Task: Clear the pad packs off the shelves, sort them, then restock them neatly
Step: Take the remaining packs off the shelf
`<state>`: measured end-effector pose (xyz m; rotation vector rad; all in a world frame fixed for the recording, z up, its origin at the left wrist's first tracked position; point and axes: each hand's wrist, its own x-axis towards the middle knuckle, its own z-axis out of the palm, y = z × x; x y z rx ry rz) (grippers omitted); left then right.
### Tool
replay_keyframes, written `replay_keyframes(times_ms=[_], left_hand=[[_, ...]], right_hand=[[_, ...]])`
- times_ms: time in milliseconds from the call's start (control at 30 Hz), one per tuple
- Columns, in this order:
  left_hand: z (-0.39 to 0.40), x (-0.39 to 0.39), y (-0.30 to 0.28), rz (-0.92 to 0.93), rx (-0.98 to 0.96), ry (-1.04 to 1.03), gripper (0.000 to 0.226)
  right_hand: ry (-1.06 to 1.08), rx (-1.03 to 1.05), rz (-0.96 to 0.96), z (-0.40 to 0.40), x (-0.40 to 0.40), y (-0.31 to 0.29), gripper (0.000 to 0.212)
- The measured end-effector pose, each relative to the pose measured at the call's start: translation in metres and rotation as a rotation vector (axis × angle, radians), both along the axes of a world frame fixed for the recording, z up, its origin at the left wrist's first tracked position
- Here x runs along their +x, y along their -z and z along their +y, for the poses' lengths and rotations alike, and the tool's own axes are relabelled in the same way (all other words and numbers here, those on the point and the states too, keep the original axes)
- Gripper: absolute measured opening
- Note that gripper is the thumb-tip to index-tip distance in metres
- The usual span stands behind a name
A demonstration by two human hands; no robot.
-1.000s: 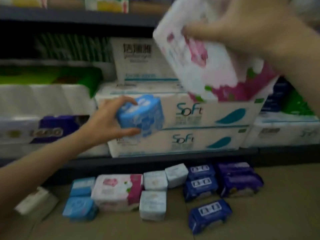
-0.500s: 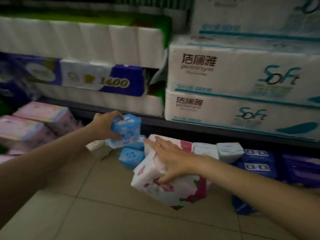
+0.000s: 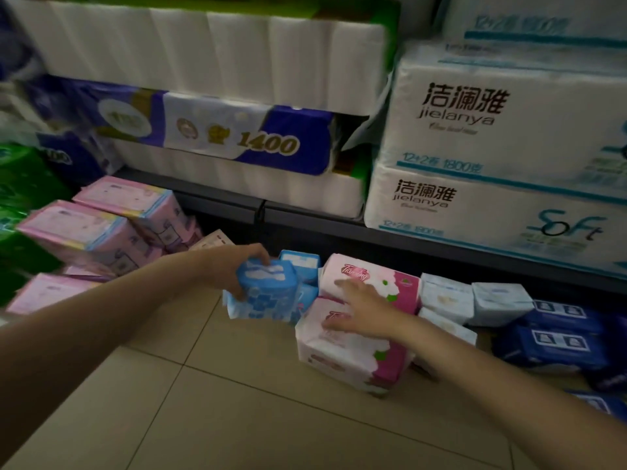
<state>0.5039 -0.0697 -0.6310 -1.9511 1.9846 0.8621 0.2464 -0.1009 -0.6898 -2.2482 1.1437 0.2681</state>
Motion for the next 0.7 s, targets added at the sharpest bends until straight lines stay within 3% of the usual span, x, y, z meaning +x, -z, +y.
replay_keyframes(times_ms=[233,333,567,700], left_hand=[[0.014,-0.013,0.048,-0.157,0.054,0.193,0.093],[0.015,-0.027,0.07,-0.284,0.068,0.318,0.094],[0.019,-0.033,0.107,-0.469,-0.021,0.495,0.094],[0.02,-0.03,0.136,-0.476,-0.074,0.561,0.081]], right_hand=[[-0.011,-0.07,0.009,0.001,0.012,0.005,0.075],[-0.023,-0.06,0.083,-0.003,0.009,0.003,0.085],[-0.093,-0.001,0.457,0.012,-0.011,0.008,0.122],[-0.123,-0.123,0.526,0.021,-0.016,0.017,0.117]])
